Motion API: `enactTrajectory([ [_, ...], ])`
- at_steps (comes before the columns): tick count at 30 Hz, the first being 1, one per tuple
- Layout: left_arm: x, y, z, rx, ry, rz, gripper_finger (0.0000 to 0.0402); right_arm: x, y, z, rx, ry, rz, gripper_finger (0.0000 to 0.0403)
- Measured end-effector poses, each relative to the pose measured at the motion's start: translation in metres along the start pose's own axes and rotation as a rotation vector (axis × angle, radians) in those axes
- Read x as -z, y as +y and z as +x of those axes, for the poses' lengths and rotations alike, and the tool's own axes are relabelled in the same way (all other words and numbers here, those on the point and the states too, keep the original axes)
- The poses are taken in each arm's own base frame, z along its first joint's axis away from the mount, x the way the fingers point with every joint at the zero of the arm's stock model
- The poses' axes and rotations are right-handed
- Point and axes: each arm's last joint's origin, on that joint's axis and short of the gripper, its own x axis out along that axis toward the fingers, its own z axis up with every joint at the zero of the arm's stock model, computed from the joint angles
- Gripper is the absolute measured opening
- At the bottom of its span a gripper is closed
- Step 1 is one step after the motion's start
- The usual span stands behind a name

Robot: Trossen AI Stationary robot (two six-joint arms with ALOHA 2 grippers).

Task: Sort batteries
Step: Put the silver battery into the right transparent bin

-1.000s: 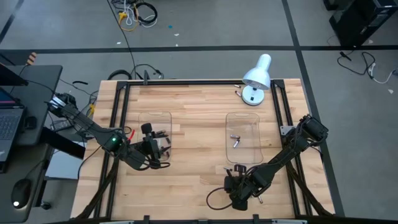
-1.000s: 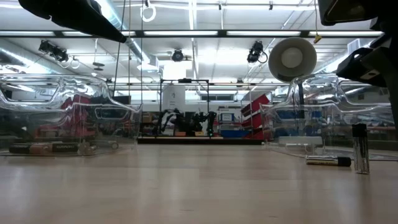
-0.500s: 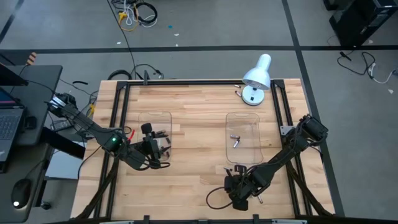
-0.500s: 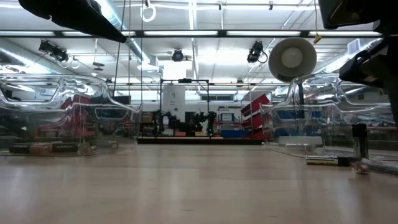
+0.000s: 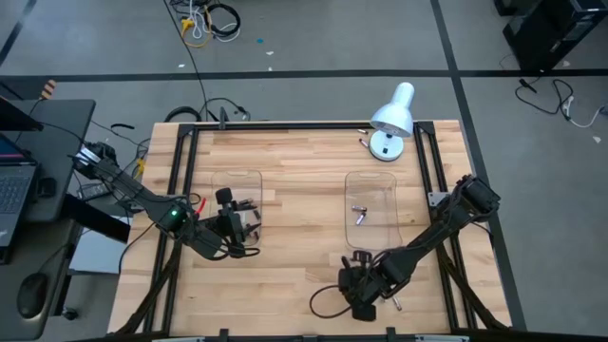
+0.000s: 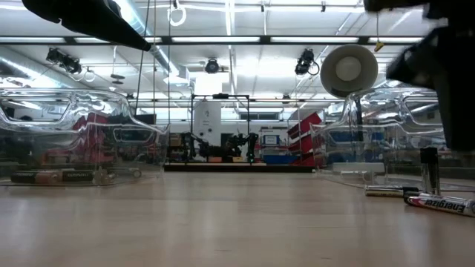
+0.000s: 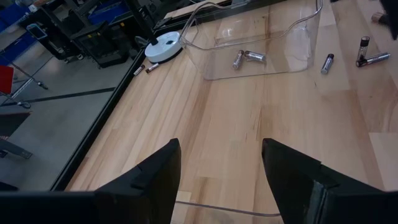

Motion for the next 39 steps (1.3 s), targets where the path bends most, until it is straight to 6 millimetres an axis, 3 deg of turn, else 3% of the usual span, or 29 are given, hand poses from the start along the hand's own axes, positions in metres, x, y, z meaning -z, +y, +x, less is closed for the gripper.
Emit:
enactTrajectory([
  [6,0.0,0.0,0.0,0.0,-0.001,-0.001,0.0223,-0.015,0.009,-0.03,0.078,0.0,-0.213,0.0119],
  [12,0.0,0.0,0.0,0.001,-0.003,-0.003,0.0223,-0.021,0.002,-0.032,0.126,0.007,-0.375,0.0132],
  [24,0.0,0.0,0.0,0.0,-0.001,-0.001,0.0223,-0.019,-0.008,-0.003,0.179,0.148,-0.413,0.0155],
  [31,0.0,0.0,0.0,0.0,0.0,0.0,0.0223,-0.019,-0.011,-0.004,0.198,0.16,-0.396,0.0155],
  [39,0.0,0.0,0.0,0.0,0.0,0.001,0.0223,-0.018,-0.013,0.008,0.219,0.195,-0.407,0.0155],
])
